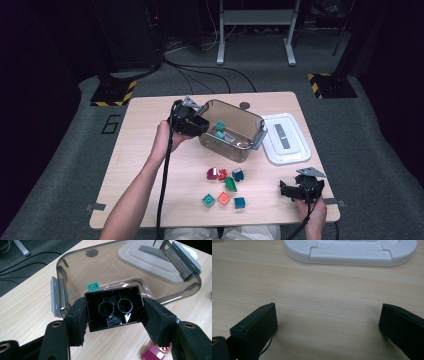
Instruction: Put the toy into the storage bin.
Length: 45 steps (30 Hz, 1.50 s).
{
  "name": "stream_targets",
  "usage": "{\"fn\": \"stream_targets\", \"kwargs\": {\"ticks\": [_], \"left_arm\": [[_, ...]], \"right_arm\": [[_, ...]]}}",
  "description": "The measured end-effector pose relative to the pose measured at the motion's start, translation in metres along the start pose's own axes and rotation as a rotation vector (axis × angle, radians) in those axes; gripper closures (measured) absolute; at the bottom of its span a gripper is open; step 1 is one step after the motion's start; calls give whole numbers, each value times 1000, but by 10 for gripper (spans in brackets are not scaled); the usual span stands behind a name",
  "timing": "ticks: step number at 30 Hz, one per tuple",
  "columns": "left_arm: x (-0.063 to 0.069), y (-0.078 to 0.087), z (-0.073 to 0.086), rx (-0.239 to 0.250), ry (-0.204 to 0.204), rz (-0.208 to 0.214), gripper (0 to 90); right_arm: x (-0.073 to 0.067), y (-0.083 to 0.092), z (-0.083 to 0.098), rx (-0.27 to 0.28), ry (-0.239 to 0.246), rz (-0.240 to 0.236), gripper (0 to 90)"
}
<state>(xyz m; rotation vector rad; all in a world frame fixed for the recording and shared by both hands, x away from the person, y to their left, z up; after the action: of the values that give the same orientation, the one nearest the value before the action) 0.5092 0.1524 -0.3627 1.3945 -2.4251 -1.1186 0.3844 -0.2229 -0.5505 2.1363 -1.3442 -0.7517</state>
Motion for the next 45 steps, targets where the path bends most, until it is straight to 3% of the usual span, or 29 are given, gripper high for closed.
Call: {"fn": "stream_targets", "kwargs": {"ticks": [28, 45], "left_arm": [[0, -38, -27, -27, -19, 5, 404], [5, -71, -29, -79, -15, 5, 404]], "right_arm": [[0, 0, 0, 0, 0, 0, 13], [0, 0, 0, 0, 0, 0, 13]]}}
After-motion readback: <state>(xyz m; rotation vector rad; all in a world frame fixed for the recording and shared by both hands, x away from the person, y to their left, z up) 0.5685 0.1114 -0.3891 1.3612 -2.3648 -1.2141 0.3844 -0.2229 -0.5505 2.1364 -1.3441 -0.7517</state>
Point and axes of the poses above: each handheld gripper's, and its own axes: y roughly backward along the jaws, z roughly out of its underside, x roughly to its right, the point moved 3 cm from there along -y, roughly forward along the jaws, and after that the axes turned 15 degrees about -z, right-handed, at the moved point
